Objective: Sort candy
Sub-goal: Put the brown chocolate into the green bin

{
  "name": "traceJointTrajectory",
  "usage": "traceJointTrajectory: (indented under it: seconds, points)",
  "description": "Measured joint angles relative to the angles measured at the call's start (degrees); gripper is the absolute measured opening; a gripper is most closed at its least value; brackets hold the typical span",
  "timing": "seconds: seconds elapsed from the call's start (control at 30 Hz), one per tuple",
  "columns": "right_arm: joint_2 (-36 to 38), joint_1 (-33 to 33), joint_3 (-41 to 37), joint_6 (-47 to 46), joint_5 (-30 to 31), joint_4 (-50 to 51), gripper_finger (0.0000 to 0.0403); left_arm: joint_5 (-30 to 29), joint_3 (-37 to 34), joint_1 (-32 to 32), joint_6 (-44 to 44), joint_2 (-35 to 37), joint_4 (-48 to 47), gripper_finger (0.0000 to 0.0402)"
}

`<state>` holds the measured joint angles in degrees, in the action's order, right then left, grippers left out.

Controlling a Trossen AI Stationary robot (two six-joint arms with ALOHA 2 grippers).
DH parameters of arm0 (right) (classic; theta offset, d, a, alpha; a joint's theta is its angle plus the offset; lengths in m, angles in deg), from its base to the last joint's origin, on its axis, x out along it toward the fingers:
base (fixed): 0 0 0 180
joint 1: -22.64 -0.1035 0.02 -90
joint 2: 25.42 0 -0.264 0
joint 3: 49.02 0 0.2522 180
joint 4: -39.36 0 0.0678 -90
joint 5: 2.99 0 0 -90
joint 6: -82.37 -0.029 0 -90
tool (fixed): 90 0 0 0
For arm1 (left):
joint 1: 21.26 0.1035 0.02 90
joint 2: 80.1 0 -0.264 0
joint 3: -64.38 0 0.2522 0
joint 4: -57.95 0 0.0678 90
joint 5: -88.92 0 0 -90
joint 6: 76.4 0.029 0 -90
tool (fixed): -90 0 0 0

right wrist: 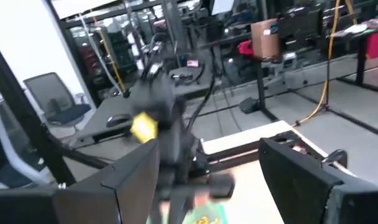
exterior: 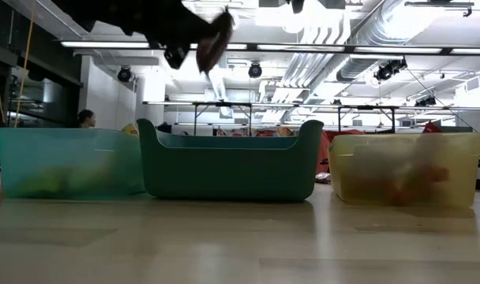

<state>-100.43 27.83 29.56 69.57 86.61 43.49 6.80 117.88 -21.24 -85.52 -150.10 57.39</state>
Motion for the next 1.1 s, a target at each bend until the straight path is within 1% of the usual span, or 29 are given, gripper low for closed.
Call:
traceJointTrajectory:
  seconds: [0.17, 0.3, 0.43, 0.63, 0.7, 0.77, 0.9, 1.0, 1.1]
  points:
    - [1.29, 0.93, 0.00, 0.25, 0.17, 1.33, 0.0268, -0.54, 4.45, -2.87, 5.00, -8.36, -5.31, 0.0001]
    - [1.30, 1.20, 0.00, 0.24, 0.16, 2.81, 0.0268, -3.55, 8.34, -3.21, 4.86, -13.68, -9.81, 0.0018]
    - [1.30, 1.20, 0.00, -0.24, 0.16, 6.02, 0.0268, -3.69, 11.97, -3.05, 4.88, -16.75, -16.60, 0.0053]
    - [1.30, 1.20, 0.00, -0.17, 0.16, 8.45, 0.0268, -3.58, 15.02, -3.05, 4.85, -17.44, -22.47, 0.0129]
    - [1.30, 1.20, 0.00, 0.04, 0.16, 8.60, 0.0268, -3.58, 15.67, -2.88, 4.85, -17.30, -23.82, 0.0153]
    - [1.37, 1.20, 0.00, 0.38, 0.16, 8.86, 0.0268, -3.56, 16.95, -2.42, 4.85, -16.35, -27.08, 0.0172]
    - [2.78, 1.62, 0.00, -1.26, 1.15, 13.23, 0.0268, -3.53, 19.38, 0.29, 4.68, -11.79, -33.92, 0.0191]
    - [3.82, 3.03, 0.00, -4.90, 3.63, 19.06, 0.0268, -3.60, 18.56, 3.18, 3.46, -6.28, -34.06, 0.0193]
    - [4.57, 4.80, 0.00, -8.90, 6.51, 24.81, 0.0268, -3.61, 16.21, 6.04, 3.17, 0.05, -29.13, 0.0193]
